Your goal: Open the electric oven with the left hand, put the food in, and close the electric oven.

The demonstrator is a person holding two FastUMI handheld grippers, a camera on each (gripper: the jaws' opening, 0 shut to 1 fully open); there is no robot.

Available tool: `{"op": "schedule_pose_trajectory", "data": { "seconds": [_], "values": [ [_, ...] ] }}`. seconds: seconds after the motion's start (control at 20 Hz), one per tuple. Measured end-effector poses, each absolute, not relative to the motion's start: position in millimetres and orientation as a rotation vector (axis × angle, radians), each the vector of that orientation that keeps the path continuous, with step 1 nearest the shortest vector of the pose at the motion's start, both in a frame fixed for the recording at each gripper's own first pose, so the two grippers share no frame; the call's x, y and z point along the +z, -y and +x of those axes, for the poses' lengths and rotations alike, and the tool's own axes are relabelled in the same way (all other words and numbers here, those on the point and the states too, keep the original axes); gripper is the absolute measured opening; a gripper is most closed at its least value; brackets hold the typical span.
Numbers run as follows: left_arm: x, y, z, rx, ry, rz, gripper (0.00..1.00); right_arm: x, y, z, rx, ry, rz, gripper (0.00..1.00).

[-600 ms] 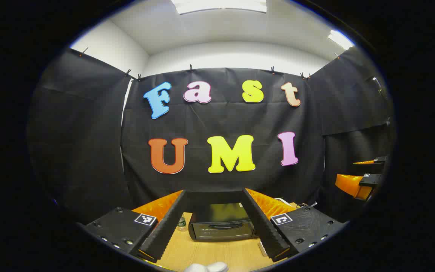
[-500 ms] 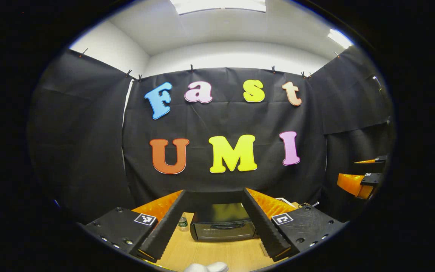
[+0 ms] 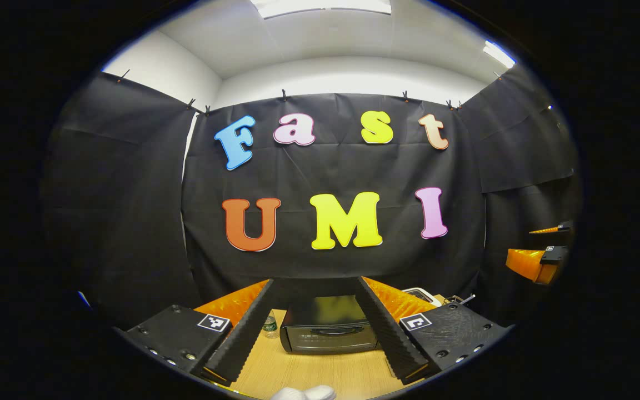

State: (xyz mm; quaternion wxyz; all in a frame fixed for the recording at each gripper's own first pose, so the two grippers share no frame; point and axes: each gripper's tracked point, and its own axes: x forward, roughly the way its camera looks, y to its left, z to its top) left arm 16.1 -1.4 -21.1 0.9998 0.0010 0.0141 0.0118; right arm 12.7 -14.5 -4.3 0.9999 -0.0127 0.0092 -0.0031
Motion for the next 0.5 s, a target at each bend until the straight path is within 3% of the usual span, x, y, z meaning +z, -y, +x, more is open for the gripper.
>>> {"op": "schedule_pose_trajectory", "data": {
  "seconds": [0.05, 0.5],
  "values": [
    [-23.7, 1.3, 20.1, 0.026, -0.033, 0.0, 0.95, -4.4, 14.9, 13.2, -0.004, -0.014, -0.025, 1.0],
    [-91.8, 23.4, 83.0, 0.002, -0.118, -0.013, 0.95, -0.3, 50.5, 18.9, -0.064, -0.007, -0.042, 1.0]
  ]
}}
